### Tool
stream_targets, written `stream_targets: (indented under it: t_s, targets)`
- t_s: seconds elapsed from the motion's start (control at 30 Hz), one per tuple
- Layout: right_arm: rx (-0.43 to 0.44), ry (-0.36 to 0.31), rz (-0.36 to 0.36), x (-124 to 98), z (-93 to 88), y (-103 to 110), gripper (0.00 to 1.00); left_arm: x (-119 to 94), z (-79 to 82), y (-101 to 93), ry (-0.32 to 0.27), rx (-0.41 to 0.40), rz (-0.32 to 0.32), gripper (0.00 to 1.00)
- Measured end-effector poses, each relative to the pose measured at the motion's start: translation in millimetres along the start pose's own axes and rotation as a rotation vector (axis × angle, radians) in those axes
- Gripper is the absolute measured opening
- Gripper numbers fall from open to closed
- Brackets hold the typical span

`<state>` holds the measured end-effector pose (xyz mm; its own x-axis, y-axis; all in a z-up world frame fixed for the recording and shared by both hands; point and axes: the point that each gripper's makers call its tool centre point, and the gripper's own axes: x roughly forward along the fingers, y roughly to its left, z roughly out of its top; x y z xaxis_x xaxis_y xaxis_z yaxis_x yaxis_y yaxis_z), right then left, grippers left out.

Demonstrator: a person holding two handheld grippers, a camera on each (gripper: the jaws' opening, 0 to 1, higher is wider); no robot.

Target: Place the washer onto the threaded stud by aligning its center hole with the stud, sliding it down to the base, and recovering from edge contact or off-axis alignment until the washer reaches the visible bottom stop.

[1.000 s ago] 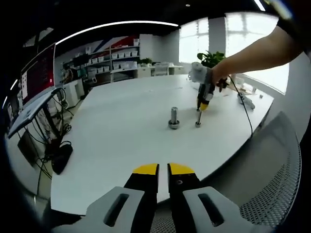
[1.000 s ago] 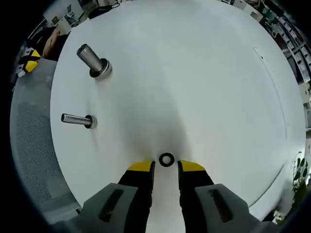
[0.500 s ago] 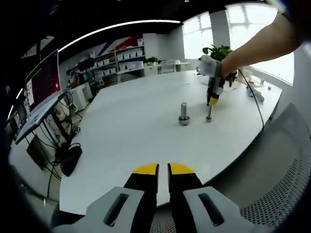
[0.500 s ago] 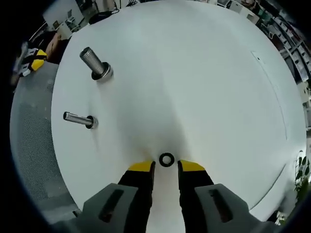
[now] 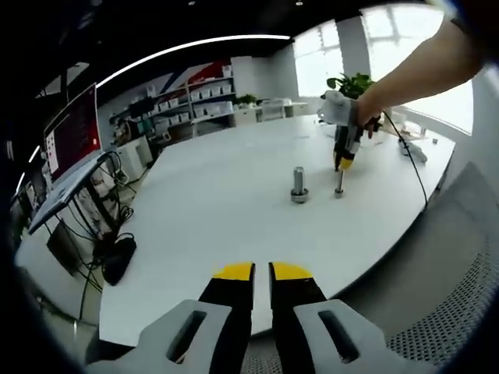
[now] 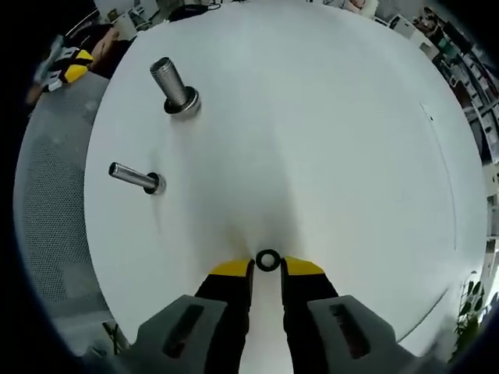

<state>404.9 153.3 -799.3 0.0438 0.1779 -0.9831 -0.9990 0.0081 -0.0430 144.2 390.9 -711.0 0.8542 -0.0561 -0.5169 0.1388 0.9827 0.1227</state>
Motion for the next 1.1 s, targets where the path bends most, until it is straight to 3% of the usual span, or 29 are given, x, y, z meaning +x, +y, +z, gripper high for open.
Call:
stream_targets:
  t_s: [0.13,0.43,0.63,0.67,0.7,0.73,0.87,1.1]
  targets:
    - [-0.014,0.002,-0.014,-0.7,-0.3,-0.2,0.16,0.4,0.0,1.5,-0.001,0.008,0.011,0.05]
    - [0.042,-0.042,-0.072,-0.9,-2.3,-0.3,0.16,0.9,-0.2,3.2,-0.004,0.018,0.022,0.05]
    - [0.047,-0.051,-0.065,-1.9,-2.6,12.5,0.15,1.1,-0.8,3.0,-0.002,0.02,0.02,0.05]
    - [0.044,-0.045,-0.039,-1.2,-4.0,18.3,0.06,1.0,-0.9,2.9,-0.002,0.021,0.019,0.05]
    - [0.105,-0.061,-0.08,0.3,-3.6,17.6,0.04,1.0,-1.0,2.9,-0.001,0.02,0.019,0.05]
    - [0.041,-0.042,-0.088,0.8,-8.1,14.7,0.04,1.1,-1.1,2.9,-0.001,0.019,0.018,0.05]
    - [-0.039,-0.013,-0.132,-0.2,-5.4,16.4,0.05,0.7,-0.3,2.8,-0.008,0.018,0.018,0.05]
    - [0.04,-0.029,-0.119,-1.8,-5.8,24.0,0.05,0.8,-0.7,2.7,-0.01,0.017,0.018,0.05]
